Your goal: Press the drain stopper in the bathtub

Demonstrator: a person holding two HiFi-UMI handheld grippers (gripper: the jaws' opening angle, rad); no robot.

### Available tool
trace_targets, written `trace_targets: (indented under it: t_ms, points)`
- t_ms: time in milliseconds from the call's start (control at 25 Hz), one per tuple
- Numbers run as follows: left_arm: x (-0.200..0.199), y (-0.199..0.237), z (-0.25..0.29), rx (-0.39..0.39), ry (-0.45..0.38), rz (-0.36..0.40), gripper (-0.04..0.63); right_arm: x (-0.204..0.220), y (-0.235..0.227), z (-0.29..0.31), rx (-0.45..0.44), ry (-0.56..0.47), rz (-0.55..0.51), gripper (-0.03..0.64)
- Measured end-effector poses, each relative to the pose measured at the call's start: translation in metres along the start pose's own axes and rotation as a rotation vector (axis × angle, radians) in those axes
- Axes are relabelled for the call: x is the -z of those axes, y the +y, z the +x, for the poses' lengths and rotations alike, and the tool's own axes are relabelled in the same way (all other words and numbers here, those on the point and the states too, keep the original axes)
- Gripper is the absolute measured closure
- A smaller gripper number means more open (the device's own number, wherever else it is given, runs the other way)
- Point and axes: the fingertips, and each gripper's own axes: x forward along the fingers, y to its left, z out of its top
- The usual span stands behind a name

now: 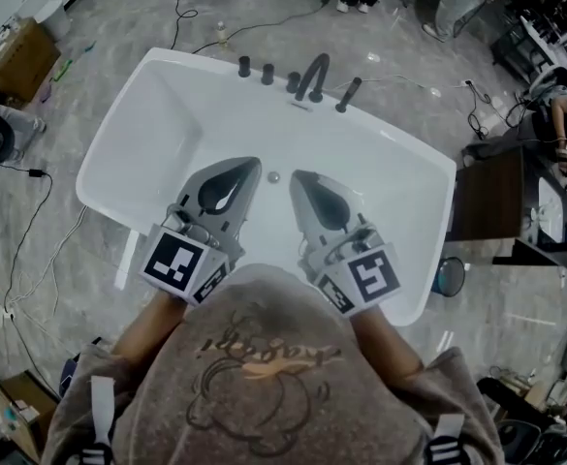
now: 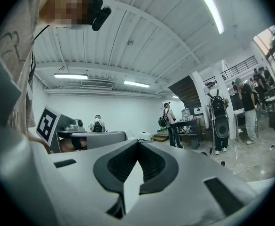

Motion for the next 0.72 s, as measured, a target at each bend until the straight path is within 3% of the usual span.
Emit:
trace_targets:
  t_ms: [720]
  points:
    - [0.004,-0.001,-0.021,-0.026,0.005,-0.026,0.588,0.003,0.023,-0.004,-0.026,0.005,-0.023,0.615]
